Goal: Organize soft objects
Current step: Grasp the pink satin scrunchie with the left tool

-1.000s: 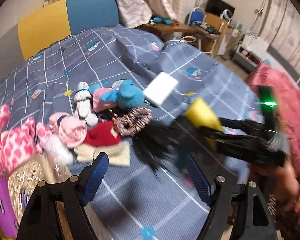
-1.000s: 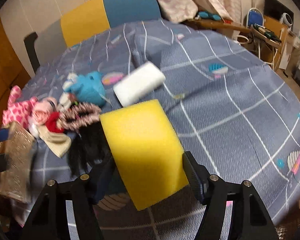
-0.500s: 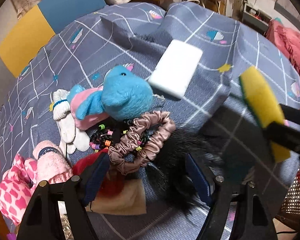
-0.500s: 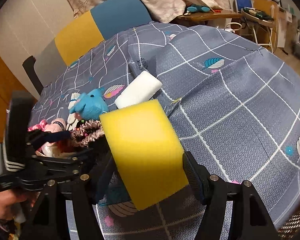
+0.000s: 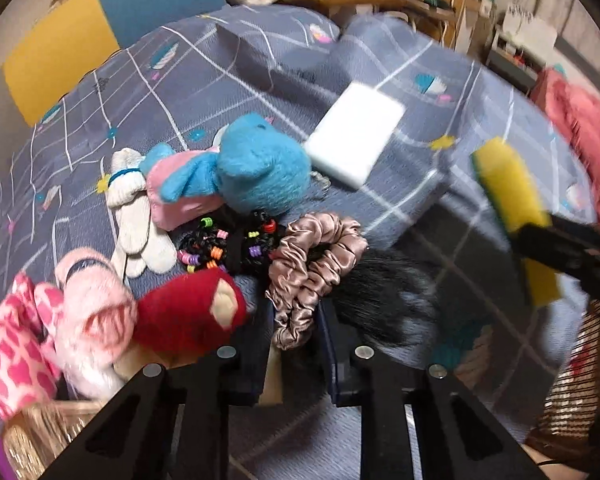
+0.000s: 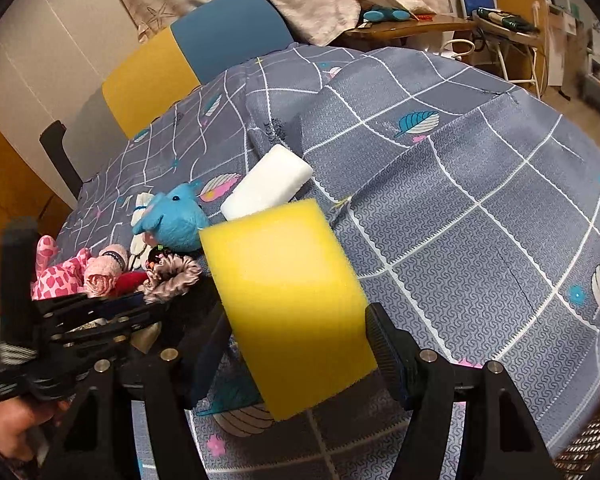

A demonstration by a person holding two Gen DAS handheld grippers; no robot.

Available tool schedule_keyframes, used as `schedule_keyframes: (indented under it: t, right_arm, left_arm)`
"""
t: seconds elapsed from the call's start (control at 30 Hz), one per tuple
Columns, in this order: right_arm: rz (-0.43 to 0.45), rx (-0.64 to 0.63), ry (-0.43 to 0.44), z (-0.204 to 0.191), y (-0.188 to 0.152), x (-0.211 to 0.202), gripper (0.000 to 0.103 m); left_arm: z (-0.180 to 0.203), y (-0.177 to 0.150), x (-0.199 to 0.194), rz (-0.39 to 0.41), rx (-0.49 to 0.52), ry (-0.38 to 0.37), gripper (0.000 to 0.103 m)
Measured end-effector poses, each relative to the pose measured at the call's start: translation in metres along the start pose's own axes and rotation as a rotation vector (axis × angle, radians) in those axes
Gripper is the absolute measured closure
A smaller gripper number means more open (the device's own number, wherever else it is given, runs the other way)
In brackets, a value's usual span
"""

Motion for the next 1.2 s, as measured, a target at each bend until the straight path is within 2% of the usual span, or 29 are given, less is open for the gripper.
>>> schedule_keyframes:
  t: [0.03, 0.17, 0.27, 0.33, 0.43, 0.57, 0.73, 0.83, 0.87, 1.0, 1.1, 1.2]
  right_arm:
    - [0.001, -0.002, 0.001, 0.000, 0.000, 0.000, 0.034]
    - [0.001, -0.018, -0.007, -0.001, -0.001, 0.000, 0.035]
    - [-0.002, -0.025, -0.020, -0.001, -0.003, 0.001, 0.034]
    - [0.004, -0.014, -0.021, 0.001, -0.003, -0.001, 0.034]
    - [0.009, -0.008, -0.024, 0.003, -0.002, -0.004, 0.034]
    - [0.014, -0.013, -0.020, 0.002, 0.000, -0.004, 0.034]
    - [0.028, -0.017, 0.007, -0.002, 0.004, -0.005, 0.034]
    - [0.031, -0.021, 0.007, -0.003, 0.005, -0.004, 0.034]
    - [0.029, -0.020, 0.007, -0.002, 0.005, -0.004, 0.034]
    - [0.022, -0.019, -0.002, 0.000, 0.002, -0.002, 0.034]
    - [0.018, -0.024, -0.018, 0.001, 0.001, -0.001, 0.034]
    - [0.013, -0.028, -0.031, 0.003, -0.002, 0.000, 0.034]
  left_arm:
    - [0.001, -0.001, -0.010, 0.019, -0.021, -0.019, 0.087]
    - [0.012, -0.008, -0.036, 0.069, -0.046, -0.062, 0.089]
    - [0.020, -0.018, -0.040, 0.047, -0.028, -0.080, 0.089]
    - [0.023, -0.020, -0.043, 0.064, -0.017, -0.070, 0.088]
    - [0.022, -0.012, -0.033, 0.039, -0.055, -0.077, 0.062]
    - [0.020, 0.003, -0.006, 0.004, -0.037, -0.012, 0.061]
    - [0.012, 0.009, 0.029, -0.063, -0.055, 0.004, 0.061]
    - [0.013, 0.003, 0.030, -0.059, -0.061, -0.021, 0.079]
    - [0.013, 0.001, 0.029, -0.059, -0.064, -0.021, 0.081]
    - [0.010, -0.007, 0.004, -0.011, -0.124, -0.044, 0.087]
    - [0.010, -0.016, -0.030, 0.051, -0.170, -0.101, 0.087]
    - [0.012, -0.029, -0.069, 0.118, -0.172, -0.148, 0.091]
Point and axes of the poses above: each gripper's, at about its wrist camera, not at the fingertips, and x roughly the way its jaws point, z to its right, y to its top, the point moved 2 cm from there along x, roughly the way its jaws point, and after that the axes turned 12 degrees about z, right-handed, at the moved point
